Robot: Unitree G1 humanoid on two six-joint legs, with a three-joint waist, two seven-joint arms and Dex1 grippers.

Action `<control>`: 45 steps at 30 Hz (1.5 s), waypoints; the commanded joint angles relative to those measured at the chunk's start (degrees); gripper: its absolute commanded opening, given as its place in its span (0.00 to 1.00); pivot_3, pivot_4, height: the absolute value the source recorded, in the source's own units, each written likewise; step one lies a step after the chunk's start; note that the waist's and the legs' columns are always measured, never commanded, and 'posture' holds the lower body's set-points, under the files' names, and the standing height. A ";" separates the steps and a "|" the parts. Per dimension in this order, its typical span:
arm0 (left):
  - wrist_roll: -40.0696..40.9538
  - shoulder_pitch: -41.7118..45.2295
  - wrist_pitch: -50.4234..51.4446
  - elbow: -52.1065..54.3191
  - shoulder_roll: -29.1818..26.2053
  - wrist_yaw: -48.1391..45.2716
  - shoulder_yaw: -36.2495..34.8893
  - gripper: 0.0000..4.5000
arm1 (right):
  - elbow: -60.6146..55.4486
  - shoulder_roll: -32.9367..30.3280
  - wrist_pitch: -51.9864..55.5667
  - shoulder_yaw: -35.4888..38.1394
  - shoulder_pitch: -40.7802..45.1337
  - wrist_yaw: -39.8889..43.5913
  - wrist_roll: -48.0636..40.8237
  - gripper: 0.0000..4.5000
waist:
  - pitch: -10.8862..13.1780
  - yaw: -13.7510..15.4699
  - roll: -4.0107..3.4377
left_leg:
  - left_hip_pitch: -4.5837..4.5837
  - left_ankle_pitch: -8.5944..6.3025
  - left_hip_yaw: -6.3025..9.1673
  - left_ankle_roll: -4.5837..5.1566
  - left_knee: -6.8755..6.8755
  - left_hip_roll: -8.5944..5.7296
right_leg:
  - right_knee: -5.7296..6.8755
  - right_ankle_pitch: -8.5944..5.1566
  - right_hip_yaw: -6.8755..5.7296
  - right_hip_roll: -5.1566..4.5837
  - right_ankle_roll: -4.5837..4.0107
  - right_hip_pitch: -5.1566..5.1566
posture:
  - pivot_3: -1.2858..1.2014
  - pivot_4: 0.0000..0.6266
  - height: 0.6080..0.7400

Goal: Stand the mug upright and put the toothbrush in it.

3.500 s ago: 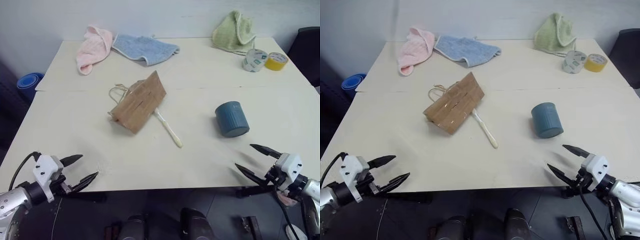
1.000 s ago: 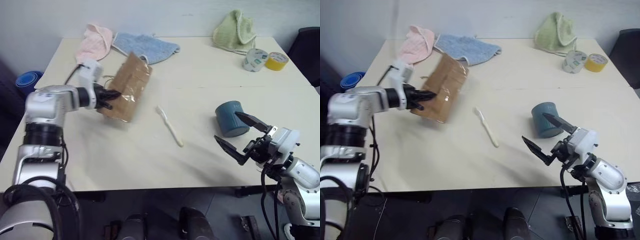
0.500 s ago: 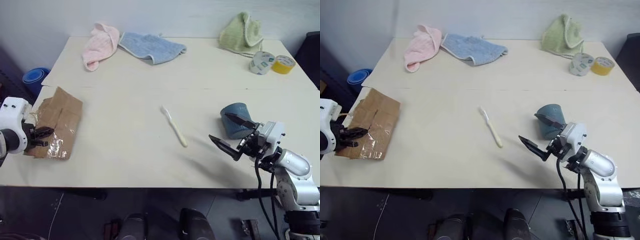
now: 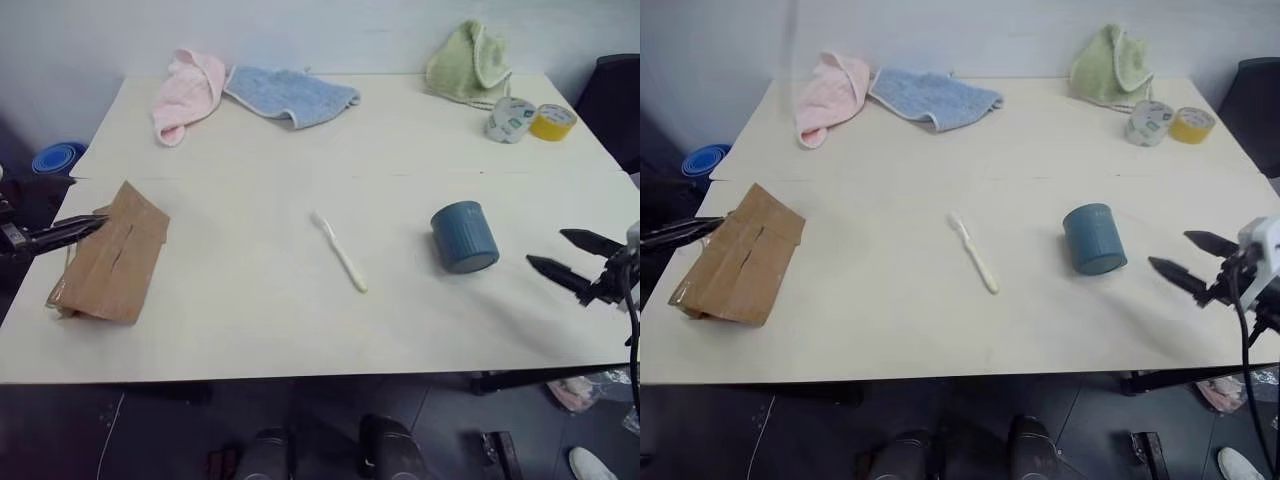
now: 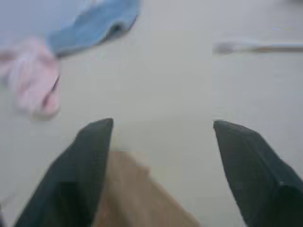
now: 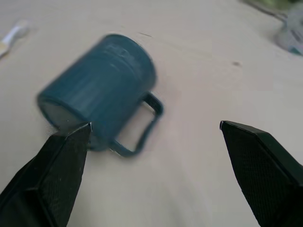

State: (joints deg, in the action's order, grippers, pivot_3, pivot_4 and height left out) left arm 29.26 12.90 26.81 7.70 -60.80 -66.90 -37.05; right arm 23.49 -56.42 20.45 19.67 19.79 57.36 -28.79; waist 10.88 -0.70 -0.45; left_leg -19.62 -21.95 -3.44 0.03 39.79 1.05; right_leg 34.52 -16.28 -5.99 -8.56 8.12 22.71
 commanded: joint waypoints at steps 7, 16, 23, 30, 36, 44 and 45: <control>11.78 -1.66 3.63 18.24 15.09 5.43 16.51 0.99 | 18.95 2.54 16.72 -21.79 29.20 -1.52 17.63 1.00 | 0.03 -0.88 -0.05 | -0.55 -0.01 0.07 0.01 0.18 0.00 | 0.48 0.06 -0.01 -0.03 0.07 0.68 | 0.52 0.24 1.00; 11.43 -8.27 2.22 21.88 18.43 9.80 19.06 0.99 | 33.93 7.54 20.47 -29.40 44.72 8.19 25.01 1.00 | 0.04 -0.87 -0.07 | -0.79 0.00 0.11 0.02 0.27 -0.01 | 0.53 0.07 -0.05 -0.01 0.08 0.92 | 0.52 0.24 1.00; 11.04 -9.10 1.44 22.27 19.62 11.97 20.26 0.99 | 40.26 12.57 15.11 -37.00 46.96 6.81 34.96 1.00 | -0.08 -1.02 0.13 | -0.73 0.00 0.20 0.01 0.31 -0.01 | 0.54 0.07 -0.07 0.00 0.08 0.81 | 0.52 0.24 1.00; 10.58 -10.00 0.81 22.45 19.94 13.65 21.15 1.00 | 44.35 15.95 11.34 -36.57 48.93 6.09 38.22 0.72 | -0.38 -1.12 0.62 | -0.64 0.00 0.25 -0.01 0.33 0.02 | 0.53 0.07 -0.09 0.02 0.07 0.68 | 0.52 0.24 1.00; 10.13 -11.26 -0.10 21.70 19.19 13.49 20.67 1.00 | 45.01 16.29 12.03 -36.46 50.30 9.53 39.47 0.30 | -0.38 -1.24 0.62 | -0.63 0.00 0.27 -0.02 0.30 0.06 | 0.54 0.07 -0.12 0.05 0.07 0.68 | 0.52 0.24 1.00; 10.09 -11.35 -1.47 19.15 20.23 14.43 19.96 1.00 | 39.96 16.74 5.15 -24.67 50.58 10.84 30.43 0.01 | -0.35 -1.29 0.58 | -0.66 0.00 0.28 -0.02 0.30 0.05 | 0.49 0.07 -0.14 0.05 0.07 0.67 | 0.52 0.24 1.00; 10.27 -11.50 -1.62 18.91 20.53 14.80 19.71 1.00 | 37.67 17.17 0.42 -21.94 49.46 11.85 27.75 0.01 | -0.32 -1.35 0.53 | -0.66 0.00 0.26 -0.02 0.30 0.05 | 0.51 0.07 -0.13 0.05 0.07 0.69 | 0.52 0.24 1.00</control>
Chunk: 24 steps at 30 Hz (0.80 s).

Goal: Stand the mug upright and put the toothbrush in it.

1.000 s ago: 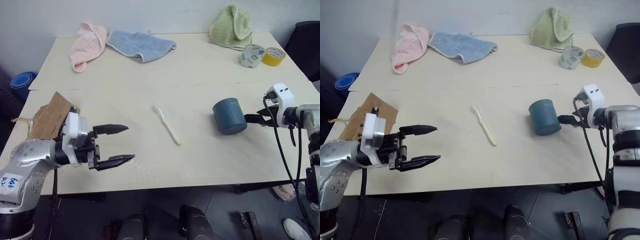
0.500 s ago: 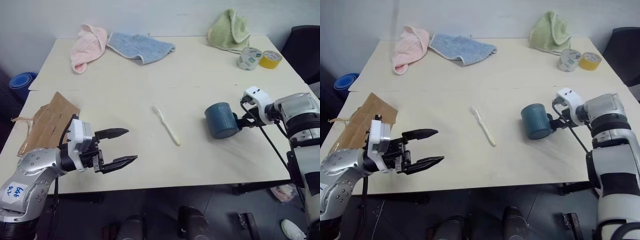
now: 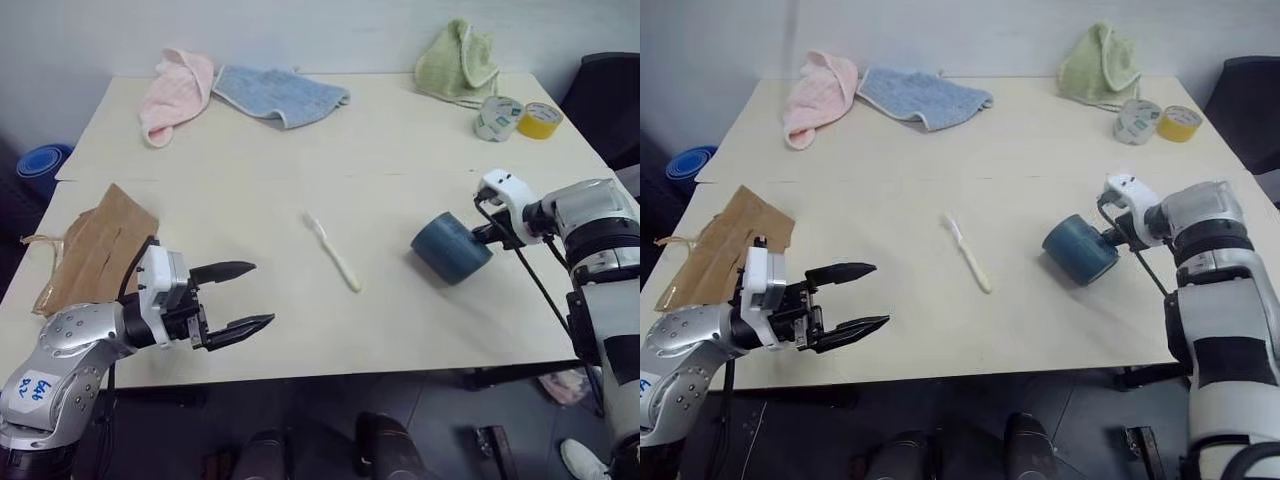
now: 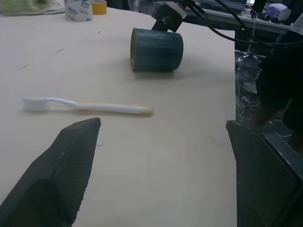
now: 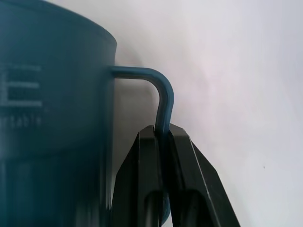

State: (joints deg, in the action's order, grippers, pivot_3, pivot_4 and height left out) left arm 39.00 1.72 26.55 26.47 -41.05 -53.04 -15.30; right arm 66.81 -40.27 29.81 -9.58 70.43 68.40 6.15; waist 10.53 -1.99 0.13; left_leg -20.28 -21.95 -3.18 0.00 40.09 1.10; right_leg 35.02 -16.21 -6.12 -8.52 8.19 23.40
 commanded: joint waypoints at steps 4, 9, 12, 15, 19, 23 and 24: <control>-0.10 -1.87 -2.86 -0.78 2.37 1.96 -2.63 1.00 | -17.31 5.39 -20.42 17.01 -7.40 -0.42 -16.94 0.01 | 0.15 -0.20 -0.24 | -0.05 0.00 -0.01 -0.01 -0.10 0.00 | 0.01 0.00 -0.01 0.00 0.00 0.12 | 0.52 0.24 1.00; -1.99 -2.65 -4.91 -2.61 4.42 3.23 -1.40 1.00 | -29.47 16.70 -35.62 25.74 -19.42 -7.74 -25.61 0.01 | 0.14 0.43 -0.25 | -0.06 0.00 0.12 -0.02 -0.06 0.01 | 0.06 0.00 -0.14 0.00 0.01 0.06 | 0.52 0.24 1.00; -3.36 -1.71 -6.30 -3.86 5.60 4.32 -0.85 1.00 | -29.22 21.08 -47.73 23.77 -24.97 -11.81 -22.09 0.01 | 0.14 0.71 -0.26 | -0.10 0.01 0.20 0.00 0.03 -0.10 | 0.04 0.02 -0.12 -0.08 0.04 0.01 | 0.52 0.24 1.00; -3.83 -0.69 -7.10 -4.52 6.05 4.91 -0.65 1.00 | -23.76 22.49 -60.32 22.53 -28.75 -16.50 -17.59 0.01 | 0.15 0.31 -0.27 | -0.09 0.01 0.21 0.00 0.03 -0.12 | 0.05 0.02 -0.10 -0.07 0.05 0.00 | 0.52 0.24 1.00; -4.19 -0.02 -7.95 -5.23 5.96 5.39 -1.28 1.00 | -19.71 21.50 -64.32 22.79 -30.36 -14.97 -19.26 0.06 | 0.15 -0.10 -0.28 | -0.06 0.01 0.20 -0.01 0.00 -0.07 | 0.06 0.02 -0.10 -0.03 0.04 0.01 | 0.52 0.24 1.00; -4.02 -0.12 -8.08 -6.47 5.61 6.13 -2.73 1.00 | -18.98 18.71 -65.09 22.07 -32.65 -10.34 -20.46 0.33 | 0.15 -0.11 -0.28 | -0.03 0.02 0.21 -0.01 -0.02 -0.05 | 0.06 0.02 -0.10 -0.02 0.04 -0.01 | 0.52 0.24 1.00; -3.88 -0.56 -8.17 -6.76 5.35 6.17 -3.48 1.00 | -19.26 17.34 -65.16 22.10 -33.42 -9.07 -20.79 0.41 | 0.15 0.03 -0.28 | -0.03 0.02 0.22 -0.01 -0.01 -0.05 | 0.05 0.02 -0.10 -0.02 0.04 -0.02 | 0.52 0.24 1.00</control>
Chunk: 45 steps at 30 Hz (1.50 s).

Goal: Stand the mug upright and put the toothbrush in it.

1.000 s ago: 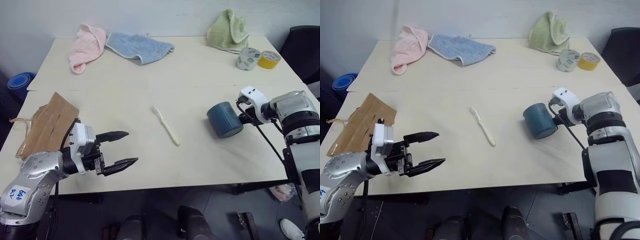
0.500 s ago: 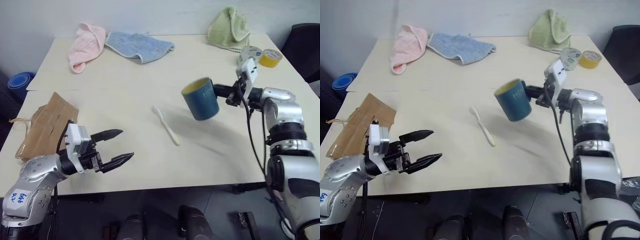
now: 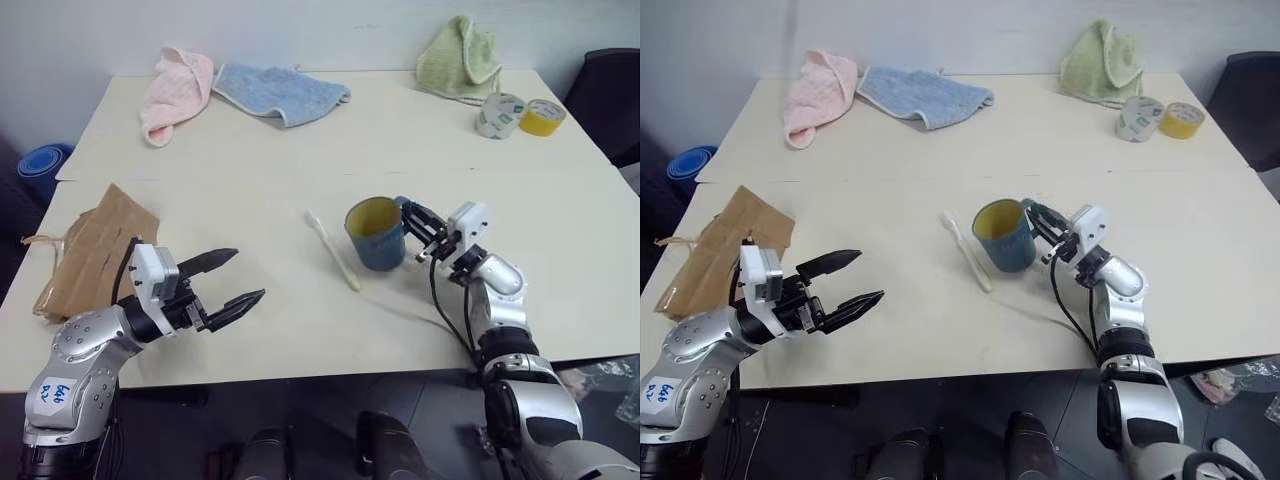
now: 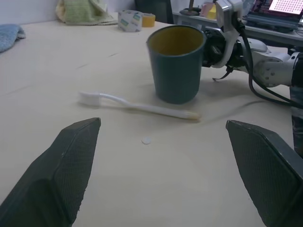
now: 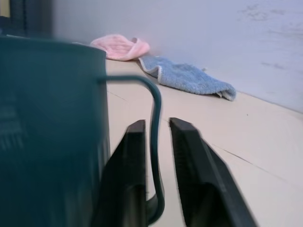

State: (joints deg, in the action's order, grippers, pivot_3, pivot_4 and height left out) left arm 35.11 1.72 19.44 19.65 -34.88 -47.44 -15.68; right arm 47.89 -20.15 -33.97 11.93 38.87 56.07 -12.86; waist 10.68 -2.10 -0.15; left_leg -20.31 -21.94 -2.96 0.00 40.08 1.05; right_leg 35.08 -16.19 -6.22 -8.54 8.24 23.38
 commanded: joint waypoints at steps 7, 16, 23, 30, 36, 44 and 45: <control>-0.24 -9.38 0.20 0.70 -3.51 0.20 -9.28 1.00 | -6.18 -14.04 2.96 4.22 -9.40 6.66 -5.99 0.95 | 0.02 0.59 -0.03 | -0.02 0.00 0.01 0.01 -0.01 -0.02 | -0.09 0.00 0.00 -0.03 0.00 -0.04 | 0.52 0.24 1.00; 1.50 -24.06 8.30 4.28 -5.05 4.26 -20.31 1.00 | -35.44 -22.03 13.54 10.35 -32.80 19.28 -21.80 0.99 | 0.03 0.67 -0.04 | 0.12 -0.03 -0.10 0.02 -0.06 0.08 | -0.23 -0.02 0.07 0.01 -0.04 -0.15 | 0.52 0.24 1.00; 13.42 3.49 33.86 8.31 -4.02 22.56 -6.38 1.00 | -41.59 -20.56 13.74 12.32 -37.88 16.49 -21.84 0.99 | 0.03 3.66 -0.13 | 0.57 -0.03 0.61 0.10 0.01 0.03 | -0.59 -0.02 0.25 -0.08 -0.08 -0.94 | 0.52 0.24 1.00; 5.89 38.02 57.17 -10.12 10.46 38.90 13.94 1.00 | -43.29 -19.90 15.21 11.64 -37.25 14.75 -21.56 0.99 | -0.07 3.29 -0.07 | 0.62 -0.04 0.51 0.14 -0.09 -0.29 | -0.44 0.19 0.25 -0.03 0.22 -0.95 | 0.52 0.24 1.00; -1.07 51.02 57.18 -29.28 22.91 42.12 17.11 1.00 | -45.85 -19.44 16.88 11.92 -37.82 13.21 -22.17 0.99 | -0.04 3.30 -0.04 | 0.48 -0.01 0.21 0.11 -0.10 -0.20 | -0.63 0.16 0.13 0.10 0.21 -0.85 | 0.52 0.24 1.00; -11.32 60.08 51.99 -48.57 31.30 43.96 21.30 1.00 | -49.21 -17.63 18.43 11.17 -40.00 11.35 -22.20 0.99 | -0.05 3.75 -0.05 | 0.24 0.09 0.11 0.18 0.02 -0.27 | -1.06 0.18 0.17 0.08 0.19 -0.90 | 0.52 0.24 1.00; -12.47 60.50 51.38 -50.40 31.57 43.74 22.12 1.00 | -49.26 -17.37 18.54 11.11 -39.87 11.08 -22.16 0.99 | -0.05 3.83 -0.05 | 0.24 0.09 0.12 0.18 0.00 -0.27 | -1.08 0.18 0.16 0.08 0.19 -0.90 | 0.52 0.24 1.00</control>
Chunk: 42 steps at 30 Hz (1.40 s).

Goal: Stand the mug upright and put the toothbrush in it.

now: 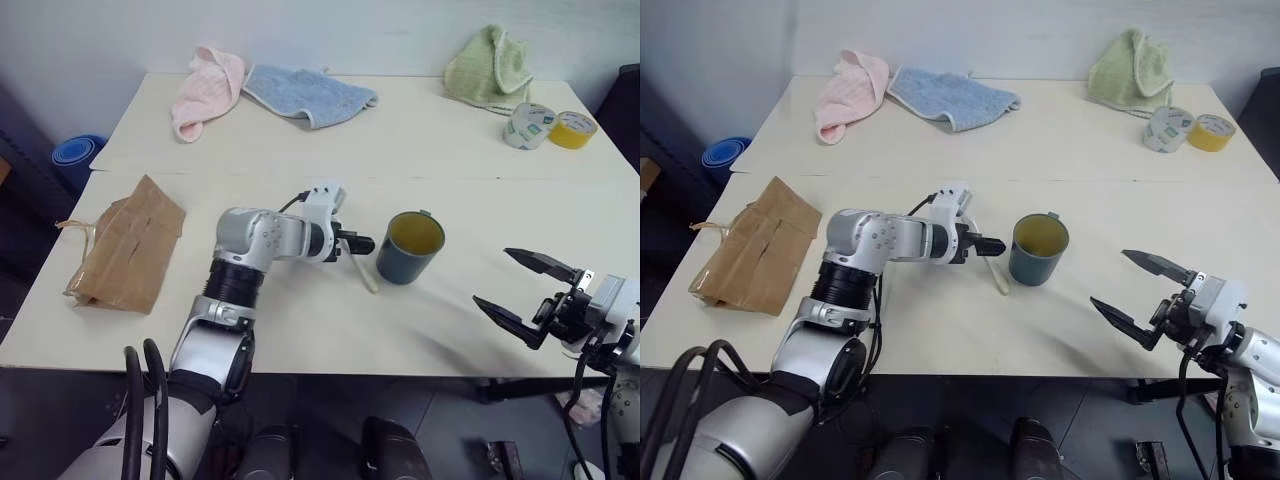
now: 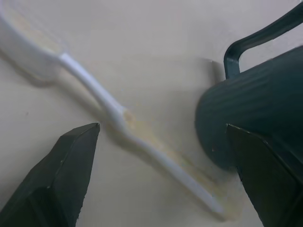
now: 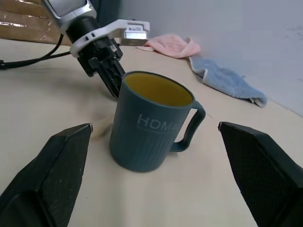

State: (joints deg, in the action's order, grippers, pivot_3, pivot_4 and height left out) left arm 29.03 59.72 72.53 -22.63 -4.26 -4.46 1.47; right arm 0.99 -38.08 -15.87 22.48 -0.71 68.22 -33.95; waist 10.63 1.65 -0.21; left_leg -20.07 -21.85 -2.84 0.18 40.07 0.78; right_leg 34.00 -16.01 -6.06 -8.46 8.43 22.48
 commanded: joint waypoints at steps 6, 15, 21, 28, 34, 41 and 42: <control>-10.67 5.42 -5.46 -17.97 2.89 -4.12 7.30 0.91 | -1.80 1.52 1.22 0.03 2.26 -3.22 -0.48 1.00 | -0.06 -0.09 -0.08 | 0.81 0.00 -0.02 0.00 -0.10 0.01 | -0.12 0.00 0.00 0.00 0.00 -0.76 | 0.52 0.24 1.00; -17.41 4.02 -6.29 -21.03 2.48 -10.57 12.43 0.35 | -2.62 0.37 5.74 -0.51 3.73 -3.55 -1.68 1.00 | -0.16 0.10 -0.19 | 0.94 -0.01 0.07 -0.01 -0.11 0.00 | -0.18 0.00 -0.02 -0.01 0.00 -0.97 | 0.52 0.24 1.00; -19.61 2.28 -7.50 -19.36 0.51 -11.39 10.85 0.04 | -3.27 -0.23 8.09 -0.34 3.20 -2.94 -1.64 1.00 | -0.17 -0.04 -0.20 | 0.95 -0.01 0.08 -0.01 -0.12 0.02 | -0.18 0.00 -0.03 -0.01 0.00 -0.97 | 0.52 0.24 1.00; -14.90 -1.52 -17.60 -6.06 -7.72 -16.41 -0.43 0.04 | -3.92 -0.58 9.02 0.64 2.27 -3.22 -1.44 1.00 | -0.18 -1.32 -0.23 | 0.96 -0.02 0.04 -0.05 -0.15 0.12 | -0.12 -0.01 -0.01 0.04 -0.02 -0.90 | 0.52 0.24 1.00; -1.42 -5.43 -31.76 6.55 -7.44 -24.80 -16.39 0.04 | -5.99 -0.69 9.59 2.75 -0.23 -4.36 -1.81 1.00 | -0.08 -0.53 -0.23 | 0.21 -0.02 0.10 -0.08 -0.05 0.11 | 0.20 0.01 -0.04 -0.01 0.00 -0.09 | 0.52 0.24 1.00; 9.37 -3.26 -42.21 12.64 2.16 -36.73 -16.37 0.04 | -9.38 0.33 7.99 5.85 -4.03 -6.78 -1.41 1.00 | -0.05 1.84 -0.17 | -0.26 -0.03 0.35 -0.01 0.11 -0.04 | -0.06 0.08 -0.35 -0.06 0.13 0.01 | 0.52 0.24 1.00; 8.93 -2.54 -44.52 11.44 4.05 -37.08 -15.66 0.04 | -9.76 0.53 7.57 6.16 -4.26 -7.27 -1.24 1.00 | -0.04 1.96 -0.15 | -0.28 -0.01 0.33 0.03 0.13 -0.06 | -0.18 0.08 -0.35 -0.07 0.13 -0.04 | 0.52 0.24 1.00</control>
State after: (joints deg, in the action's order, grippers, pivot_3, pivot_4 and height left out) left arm 36.35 54.39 31.40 -12.20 -1.88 -39.35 -16.26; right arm -6.39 -37.68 -6.68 25.82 -4.46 61.78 -34.63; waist 10.59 3.61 -0.35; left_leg -20.37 -21.85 -2.53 0.24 40.26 0.71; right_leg 33.77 -15.93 -6.39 -8.53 8.56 22.43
